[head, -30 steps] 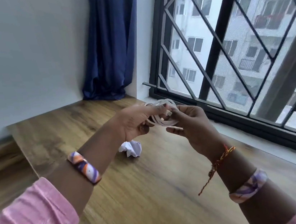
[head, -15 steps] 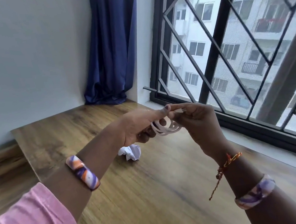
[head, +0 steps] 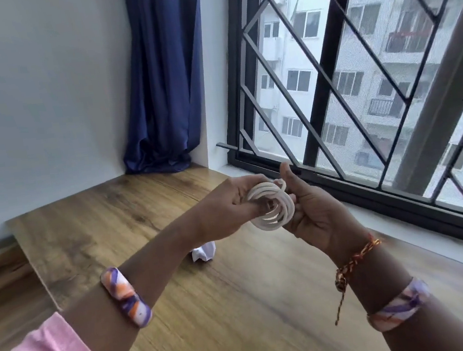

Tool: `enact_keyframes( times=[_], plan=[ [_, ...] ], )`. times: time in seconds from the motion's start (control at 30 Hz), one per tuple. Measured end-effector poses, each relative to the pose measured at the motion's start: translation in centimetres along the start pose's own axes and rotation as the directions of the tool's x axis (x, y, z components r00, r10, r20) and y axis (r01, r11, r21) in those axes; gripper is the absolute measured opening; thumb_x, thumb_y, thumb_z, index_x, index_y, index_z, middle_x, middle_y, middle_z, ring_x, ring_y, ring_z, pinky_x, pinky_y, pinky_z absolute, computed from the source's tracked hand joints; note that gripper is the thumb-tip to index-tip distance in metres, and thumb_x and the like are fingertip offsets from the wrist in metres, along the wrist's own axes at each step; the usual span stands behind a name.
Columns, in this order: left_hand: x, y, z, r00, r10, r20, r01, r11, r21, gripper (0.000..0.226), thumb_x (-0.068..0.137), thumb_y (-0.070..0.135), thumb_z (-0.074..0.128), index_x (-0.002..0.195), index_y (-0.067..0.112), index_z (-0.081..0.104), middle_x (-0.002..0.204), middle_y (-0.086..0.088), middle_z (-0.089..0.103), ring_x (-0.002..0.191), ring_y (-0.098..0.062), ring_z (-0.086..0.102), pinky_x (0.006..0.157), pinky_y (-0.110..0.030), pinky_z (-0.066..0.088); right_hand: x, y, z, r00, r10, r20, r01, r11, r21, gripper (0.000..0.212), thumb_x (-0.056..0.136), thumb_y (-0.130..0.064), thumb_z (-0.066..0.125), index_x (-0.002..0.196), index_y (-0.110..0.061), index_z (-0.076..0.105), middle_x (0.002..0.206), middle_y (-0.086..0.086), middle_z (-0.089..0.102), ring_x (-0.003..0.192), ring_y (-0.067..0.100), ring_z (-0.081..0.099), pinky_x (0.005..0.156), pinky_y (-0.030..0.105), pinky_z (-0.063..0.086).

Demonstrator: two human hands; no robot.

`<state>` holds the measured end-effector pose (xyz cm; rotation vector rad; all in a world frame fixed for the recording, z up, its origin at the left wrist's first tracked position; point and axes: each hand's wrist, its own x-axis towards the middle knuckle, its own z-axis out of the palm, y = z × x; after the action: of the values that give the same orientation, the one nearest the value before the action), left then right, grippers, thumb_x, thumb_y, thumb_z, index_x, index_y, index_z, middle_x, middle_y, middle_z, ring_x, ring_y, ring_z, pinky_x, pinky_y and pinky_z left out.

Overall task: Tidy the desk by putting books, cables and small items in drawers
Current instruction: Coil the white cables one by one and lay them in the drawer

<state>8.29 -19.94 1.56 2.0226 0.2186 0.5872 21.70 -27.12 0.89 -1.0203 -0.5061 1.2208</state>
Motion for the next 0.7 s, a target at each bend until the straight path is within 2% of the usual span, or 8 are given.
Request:
enact_keyframes(
  times=[0.1, 0.17, 0.23, 0.3, 0.4, 0.53, 0.6, 0.7],
  plan=[
    [0.2, -0.5, 0.8, 0.992, 0.049, -0.114, -0.031, 0.986, 0.163, 0.02, 0.086, 0.002, 0.06, 0.098, 0.016, 0.063, 0.089, -0.003, 0.068, 0.084, -0.012, 0.063, 0.082, -0.024, 0.05, 0.1, 0.7, 0.4, 0.996, 0.043, 0.076, -0.05, 0.994, 0.093, 0.044, 0.066, -0.038, 0.062, 0.077, 0.004, 0.065, 0.068, 0.016, 0.066, 0.053, 0.019, 0.066, 0.054, 0.027, 0.058],
    [0.2, -0.6, 1.3, 0.959, 0.15, -0.24, -0.069, 0.946, 0.317, 0.016, 0.082, 0.009, 0.061, 0.098, 0.011, 0.064, 0.08, 0.001, 0.066, 0.075, -0.009, 0.062, 0.07, -0.017, 0.048, -0.1, 0.9, 0.8, 0.994, 0.045, 0.097, -0.059, 0.986, 0.155, 0.039, 0.068, -0.036, 0.061, 0.071, 0.002, 0.069, 0.069, 0.014, 0.069, 0.057, 0.019, 0.068, 0.055, 0.027, 0.058],
    [0.3, -0.6, 1.5, 0.894, 0.271, -0.357, -0.085, 0.885, 0.458, 0.015, 0.08, 0.015, 0.06, 0.094, 0.01, 0.06, 0.07, 0.01, 0.058, 0.063, -0.01, 0.056, 0.056, -0.012, 0.041, -0.2, 0.9, 1.1, 0.995, 0.045, 0.086, -0.062, 0.976, 0.208, 0.034, 0.069, -0.035, 0.06, 0.07, -0.001, 0.067, 0.056, 0.006, 0.063, 0.042, 0.01, 0.06, 0.042, 0.018, 0.052],
    [0.4, -0.5, 1.2, 0.841, 0.352, -0.412, -0.089, 0.84, 0.535, 0.019, 0.079, 0.011, 0.061, 0.097, 0.013, 0.054, 0.067, 0.016, 0.049, 0.058, -0.003, 0.05, 0.053, -0.01, 0.036, -0.4, 0.8, 1.4, 0.998, 0.054, 0.027, -0.059, 0.973, 0.224, 0.03, 0.07, -0.037, 0.061, 0.07, -0.007, 0.059, 0.043, -0.004, 0.047, 0.027, 0.003, 0.037, 0.028, 0.01, 0.032],
    [0.3, -0.3, 0.9, 0.837, 0.436, -0.331, -0.164, 0.777, 0.608, 0.041, 0.078, 0.007, 0.053, 0.116, 0.025, 0.052, 0.074, 0.012, 0.049, 0.066, -0.002, 0.048, 0.062, -0.014, 0.04, -0.4, 0.7, 1.6, 0.998, 0.045, -0.046, -0.036, 0.983, 0.178, 0.038, 0.083, -0.039, 0.06, 0.058, -0.01, 0.055, 0.037, -0.006, 0.039, 0.023, 0.003, 0.027, 0.026, 0.009, 0.023],
    [0.2, 0.0, 0.6, 0.846, 0.463, -0.264, -0.241, 0.775, 0.585, 0.036, 0.077, 0.005, 0.056, 0.11, 0.016, 0.065, 0.094, 0.004, 0.057, 0.084, -0.011, 0.059, 0.075, -0.025, 0.052, -0.6, 0.8, 1.8, 0.997, 0.079, -0.022, -0.073, 0.977, 0.201, 0.042, 0.077, -0.035, 0.069, 0.042, -0.012, 0.062, 0.038, -0.006, 0.047, 0.026, 0.002, 0.035, 0.031, 0.007, 0.028],
    [0.3, -0.2, 0.5, 0.863, 0.443, -0.244, -0.226, 0.77, 0.597, 0.033, 0.074, 0.004, 0.057, 0.105, 0.014, 0.065, 0.1, 0.0, 0.059, 0.088, -0.015, 0.059, 0.076, -0.032, 0.053, -0.5, 1.3, 1.8, 0.996, 0.085, 0.017, -0.087, 0.972, 0.217, 0.028, 0.053, -0.033, 0.085, 0.05, -0.011, 0.068, 0.046, -0.004, 0.055, 0.034, 0.002, 0.044, 0.038, 0.009, 0.036],
    [0.2, -0.6, 0.6, 0.872, 0.412, -0.264, -0.153, 0.742, 0.653, 0.029, 0.074, 0.009, 0.055, 0.1, 0.018, 0.063, 0.091, -0.003, 0.065, 0.08, -0.019, 0.06, 0.068, -0.037, 0.053, -0.3, 1.7, 1.7, 0.99, 0.036, -0.134, -0.024, 0.996, 0.085, 0.028, 0.07, -0.035, 0.074, 0.059, -0.014, 0.059, 0.039, -0.006, 0.044, 0.028, 0.003, 0.034, 0.028, 0.012, 0.028]
  ],
)
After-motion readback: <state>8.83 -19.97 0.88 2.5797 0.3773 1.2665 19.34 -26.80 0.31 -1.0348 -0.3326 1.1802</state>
